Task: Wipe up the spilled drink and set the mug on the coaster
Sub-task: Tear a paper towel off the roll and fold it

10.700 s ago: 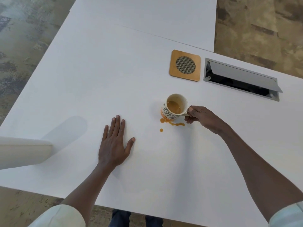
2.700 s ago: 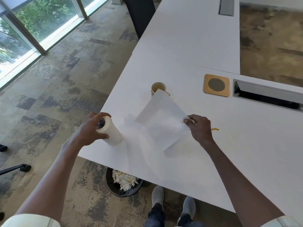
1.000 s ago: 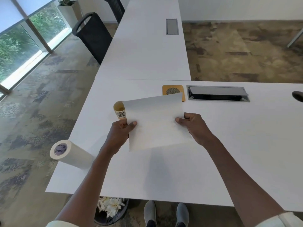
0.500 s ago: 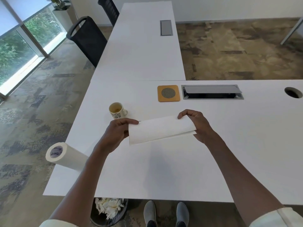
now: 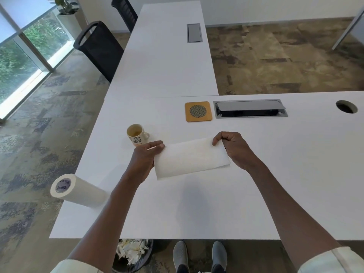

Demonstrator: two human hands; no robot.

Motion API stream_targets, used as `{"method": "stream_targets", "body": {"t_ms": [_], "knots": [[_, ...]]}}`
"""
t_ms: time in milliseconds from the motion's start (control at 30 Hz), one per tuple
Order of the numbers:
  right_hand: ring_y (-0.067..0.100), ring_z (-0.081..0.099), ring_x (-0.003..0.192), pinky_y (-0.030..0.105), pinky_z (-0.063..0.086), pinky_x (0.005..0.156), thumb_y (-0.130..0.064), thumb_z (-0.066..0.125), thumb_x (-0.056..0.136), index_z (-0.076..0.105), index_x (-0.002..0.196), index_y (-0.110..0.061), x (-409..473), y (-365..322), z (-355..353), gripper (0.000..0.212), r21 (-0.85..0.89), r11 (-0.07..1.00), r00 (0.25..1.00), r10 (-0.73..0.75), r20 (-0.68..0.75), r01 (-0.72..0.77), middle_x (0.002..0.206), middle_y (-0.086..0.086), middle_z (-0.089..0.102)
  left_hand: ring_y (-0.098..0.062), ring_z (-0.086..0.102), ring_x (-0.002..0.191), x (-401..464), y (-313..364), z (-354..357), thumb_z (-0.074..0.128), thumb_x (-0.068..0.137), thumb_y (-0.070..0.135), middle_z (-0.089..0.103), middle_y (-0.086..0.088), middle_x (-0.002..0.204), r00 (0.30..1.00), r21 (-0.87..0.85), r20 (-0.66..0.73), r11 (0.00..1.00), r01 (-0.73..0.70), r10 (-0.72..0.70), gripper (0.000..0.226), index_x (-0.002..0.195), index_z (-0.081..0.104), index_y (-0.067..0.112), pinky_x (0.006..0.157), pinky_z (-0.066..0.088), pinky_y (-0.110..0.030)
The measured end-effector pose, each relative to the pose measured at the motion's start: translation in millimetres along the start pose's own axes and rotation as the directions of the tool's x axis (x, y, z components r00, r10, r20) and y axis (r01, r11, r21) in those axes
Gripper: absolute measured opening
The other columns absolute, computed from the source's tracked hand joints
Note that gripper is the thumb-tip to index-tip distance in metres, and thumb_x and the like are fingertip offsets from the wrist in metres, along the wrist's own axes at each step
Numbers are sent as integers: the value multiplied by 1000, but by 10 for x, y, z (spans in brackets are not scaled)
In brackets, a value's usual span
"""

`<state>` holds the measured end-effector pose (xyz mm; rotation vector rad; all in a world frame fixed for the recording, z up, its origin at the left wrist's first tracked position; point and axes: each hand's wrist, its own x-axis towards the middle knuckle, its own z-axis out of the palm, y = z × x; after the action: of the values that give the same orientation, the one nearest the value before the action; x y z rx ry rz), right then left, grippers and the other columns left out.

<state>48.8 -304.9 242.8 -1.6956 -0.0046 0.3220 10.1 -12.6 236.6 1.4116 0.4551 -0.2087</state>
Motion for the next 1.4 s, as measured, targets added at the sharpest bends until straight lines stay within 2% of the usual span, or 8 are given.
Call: {"method": "stream_targets", "body": {"t_ms": [200,300,367,600,767,1067,1267,1400], "knots": [[17,63,74,27,50,65,-13,39,88,72,77,-9,4,6,-50,34,277,953,991,104,87,-124,87,5,71,-4,72,83,65,-26,62,70,93,17,80,8,90,990,165,-69,980,-107,120,9,100,73,21,81,53,-28],[17,63,78,29,50,70,-32,63,85,67,91,-17,18,79,-33,17,216,971,994,100,34,-105,99,8,73,-1,70,82,96,-50,119,70,93,20,80,12,88,980,252,-98,957,-145,174,8,98,73,25,79,51,-24],[14,66,79,29,50,71,-37,77,77,63,102,-23,21,153,-4,31,126,985,993,117,0,-116,101,7,75,-4,69,84,125,-83,165,69,93,21,80,13,89,977,289,-102,945,-151,187,8,97,73,27,78,50,-25],[1,62,75,22,44,71,-17,78,79,72,88,-19,12,382,68,11,-64,993,987,85,-137,-94,86,-2,75,-10,67,75,218,-295,229,74,91,25,77,8,85,993,291,-72,954,-67,92,13,103,73,23,62,46,-23],[0,64,82,13,44,73,-2,65,87,75,78,-17,30,572,45,20,-159,979,979,100,-175,-128,87,-7,74,-24,77,90,268,-565,184,84,80,14,80,-8,95,992,314,94,948,46,-79,29,104,71,4,80,62,-39],[8,64,92,20,45,78,-6,77,77,77,90,-18,7,980,-61,18,-374,893,960,280,29,-250,99,-5,73,-23,75,87,446,-1163,243,85,77,11,79,-5,93,983,392,-83,902,181,-161,20,92,73,6,75,59,-33],[-1,61,82,-1,38,70,2,69,81,77,87,-12,203,1209,26,17,-498,848,983,137,-123,-181,95,-1,75,-24,69,77,674,-1404,343,80,83,15,77,-7,88,976,396,-182,899,186,-122,16,87,71,2,70,54,-33],[21,63,105,18,43,90,3,65,80,74,101,-7,424,1335,69,25,-604,792,994,38,-98,-90,109,6,71,-24,57,69,908,-1459,388,79,84,17,68,-19,76,968,485,-249,861,153,-32,25,81,66,-4,66,48,-35]]}}
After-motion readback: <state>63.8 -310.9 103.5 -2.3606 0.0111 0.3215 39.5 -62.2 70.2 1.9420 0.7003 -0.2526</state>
